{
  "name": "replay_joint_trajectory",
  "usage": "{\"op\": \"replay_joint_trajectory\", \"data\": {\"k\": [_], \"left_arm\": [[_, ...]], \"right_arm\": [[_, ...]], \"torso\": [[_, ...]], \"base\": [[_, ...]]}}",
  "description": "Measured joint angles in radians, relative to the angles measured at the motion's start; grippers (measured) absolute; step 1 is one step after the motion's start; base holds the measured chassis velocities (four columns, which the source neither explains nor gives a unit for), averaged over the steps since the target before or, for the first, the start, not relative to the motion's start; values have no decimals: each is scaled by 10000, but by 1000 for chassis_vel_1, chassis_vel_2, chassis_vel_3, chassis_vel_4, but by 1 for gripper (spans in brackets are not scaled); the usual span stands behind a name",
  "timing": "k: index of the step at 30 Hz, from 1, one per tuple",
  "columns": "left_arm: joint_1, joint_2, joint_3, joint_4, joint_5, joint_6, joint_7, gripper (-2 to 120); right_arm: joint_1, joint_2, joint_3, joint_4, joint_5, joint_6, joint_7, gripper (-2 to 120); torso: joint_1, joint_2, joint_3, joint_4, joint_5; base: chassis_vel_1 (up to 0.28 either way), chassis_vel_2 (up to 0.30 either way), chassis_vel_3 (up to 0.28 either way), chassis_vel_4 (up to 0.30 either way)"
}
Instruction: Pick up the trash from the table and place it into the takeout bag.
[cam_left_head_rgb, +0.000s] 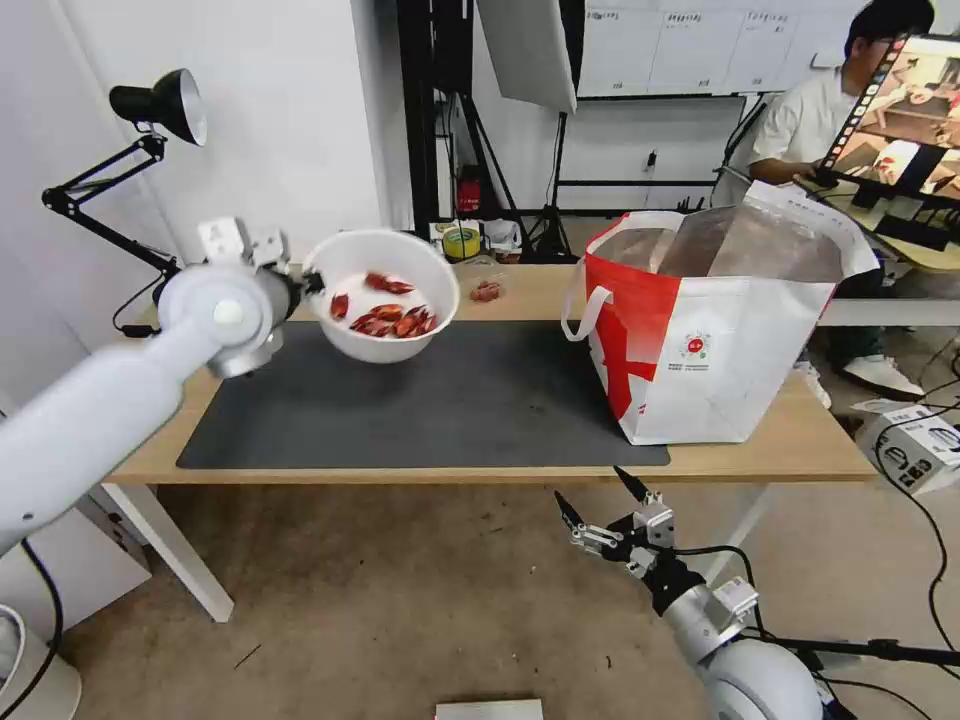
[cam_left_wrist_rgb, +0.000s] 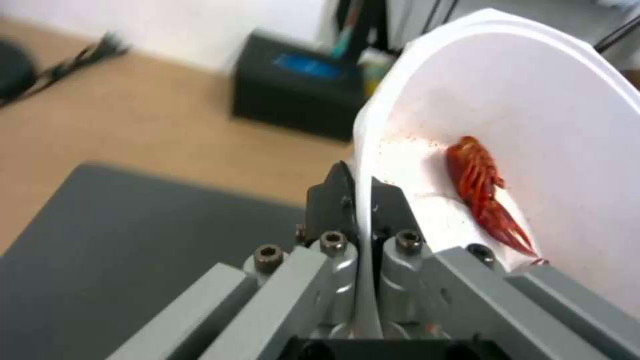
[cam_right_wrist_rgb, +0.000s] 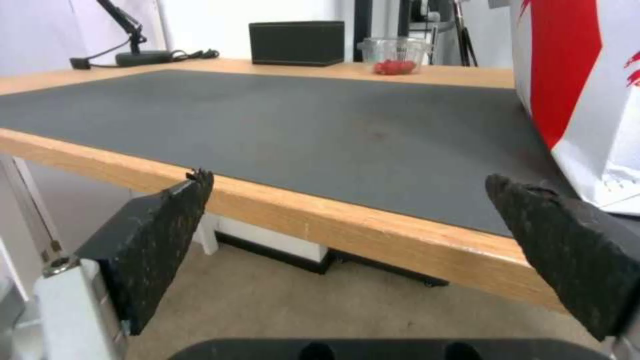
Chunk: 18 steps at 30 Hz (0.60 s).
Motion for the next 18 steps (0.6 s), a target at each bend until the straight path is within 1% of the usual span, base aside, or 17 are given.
{"op": "replay_joint_trajectory", "data": {"k": [1,2,3,5,6,8,9,12,13,16,17,18], "left_arm": [[-244,-132,101,5,-105,-40,-45,0],[-677,-375,266,46,-304,-88,-144,0],[-677,-375,266,46,-304,-88,-144,0],[-1346,-886,519,272,-513,-161,-292,0],[-1346,-886,519,272,-513,-161,-292,0],[-1880,-1446,794,598,-616,-184,-351,0],[-1880,-1446,794,598,-616,-184,-351,0],[-2285,-1971,974,956,-684,-188,-358,0],[-2285,-1971,974,956,-684,-188,-358,0],[-2785,-2751,1230,1505,-702,-190,-352,0],[-2785,-2751,1230,1505,-702,-190,-352,0],[-2900,-3016,1271,1658,-703,-190,-349,0]], "right_arm": [[0,0,0,0,0,0,0,100],[0,0,0,0,0,0,0,100],[0,0,0,0,0,0,0,100],[0,0,0,0,0,0,0,100],[0,0,0,0,0,0,0,100],[0,0,0,0,0,0,0,100],[0,0,0,0,0,0,0,100],[0,0,0,0,0,0,0,100],[0,0,0,0,0,0,0,100],[0,0,0,0,0,0,0,100],[0,0,0,0,0,0,0,100],[0,0,0,0,0,0,0,100]], "torso": [[0,0,-1,-1,5],[-1,-1,0,0,-3],[-1,-1,0,0,-3],[0,0,-1,0,3],[0,0,-1,0,3],[1,0,0,0,-1],[1,0,0,0,-1],[0,0,0,-1,1],[0,0,0,-1,1],[0,-1,0,0,1],[0,-1,0,0,1],[1,-1,1,0,-1]], "base": [[0,0,0,0],[0,0,0,0],[0,0,0,0],[0,0,0,0],[0,0,0,0],[0,0,0,0],[0,0,0,0],[0,0,0,0],[0,0,0,0],[0,0,0,0],[0,0,0,0],[0,0,0,0]]}}
